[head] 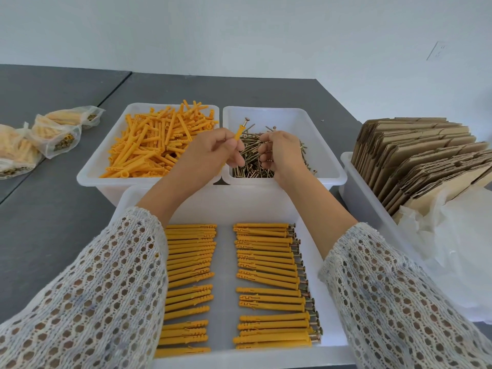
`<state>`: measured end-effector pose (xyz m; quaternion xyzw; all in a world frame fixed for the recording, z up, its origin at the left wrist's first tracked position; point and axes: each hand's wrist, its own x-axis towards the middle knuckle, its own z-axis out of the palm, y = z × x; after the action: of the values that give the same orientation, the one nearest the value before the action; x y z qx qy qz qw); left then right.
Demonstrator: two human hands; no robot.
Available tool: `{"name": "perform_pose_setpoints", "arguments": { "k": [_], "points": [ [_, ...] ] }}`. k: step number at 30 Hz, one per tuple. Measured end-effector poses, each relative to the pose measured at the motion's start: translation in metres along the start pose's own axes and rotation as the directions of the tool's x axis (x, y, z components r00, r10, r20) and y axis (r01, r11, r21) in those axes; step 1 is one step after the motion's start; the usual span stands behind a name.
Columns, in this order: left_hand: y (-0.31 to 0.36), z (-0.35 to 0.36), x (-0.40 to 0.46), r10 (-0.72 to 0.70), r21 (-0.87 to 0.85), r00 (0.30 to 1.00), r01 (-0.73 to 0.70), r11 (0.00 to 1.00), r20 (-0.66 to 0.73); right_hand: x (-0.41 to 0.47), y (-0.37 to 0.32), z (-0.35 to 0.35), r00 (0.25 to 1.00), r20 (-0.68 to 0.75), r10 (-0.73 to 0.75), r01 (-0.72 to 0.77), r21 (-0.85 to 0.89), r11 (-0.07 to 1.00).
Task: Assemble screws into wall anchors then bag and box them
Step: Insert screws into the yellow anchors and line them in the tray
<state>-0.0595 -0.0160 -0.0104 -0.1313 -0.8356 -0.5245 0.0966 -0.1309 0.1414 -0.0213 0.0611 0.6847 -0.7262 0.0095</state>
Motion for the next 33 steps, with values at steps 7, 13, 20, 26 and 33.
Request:
{"name": "perform_pose_setpoints", "arguments": {
  "k": [7, 13, 20, 26, 33],
  "points": [
    [0.026, 0.017, -0.007, -0.118, 0.059, 0.904, 0.103, 0.993, 0.41, 0.006, -0.004, -0.004, 0.99, -0.004, 0.141, -0.138, 0.195, 0.971],
    [0.036, 0.035, -0.015, -0.213, 0.054, 0.758, 0.229, 0.972, 0.616, 0.007, -0.004, -0.011, 0.974, 0.085, 0.208, -0.224, 0.427, 0.876],
    [0.01, 0.058, -0.027, -0.41, 0.396, 0.676, 0.188, 0.899, 0.612, 0.005, -0.005, -0.013, 0.972, 0.11, 0.206, -0.234, 0.424, 0.875],
    [0.012, 0.07, -0.031, -0.369, 0.586, 0.757, -0.023, 0.81, 0.54, 0.006, -0.005, -0.014, 0.97, 0.125, 0.209, -0.242, 0.397, 0.885],
    [0.026, 0.08, -0.034, -0.149, 0.816, 0.901, -0.284, 0.504, 0.407, 0.007, -0.004, -0.014, 0.969, 0.136, 0.205, -0.241, 0.363, 0.9]
  ]
}}
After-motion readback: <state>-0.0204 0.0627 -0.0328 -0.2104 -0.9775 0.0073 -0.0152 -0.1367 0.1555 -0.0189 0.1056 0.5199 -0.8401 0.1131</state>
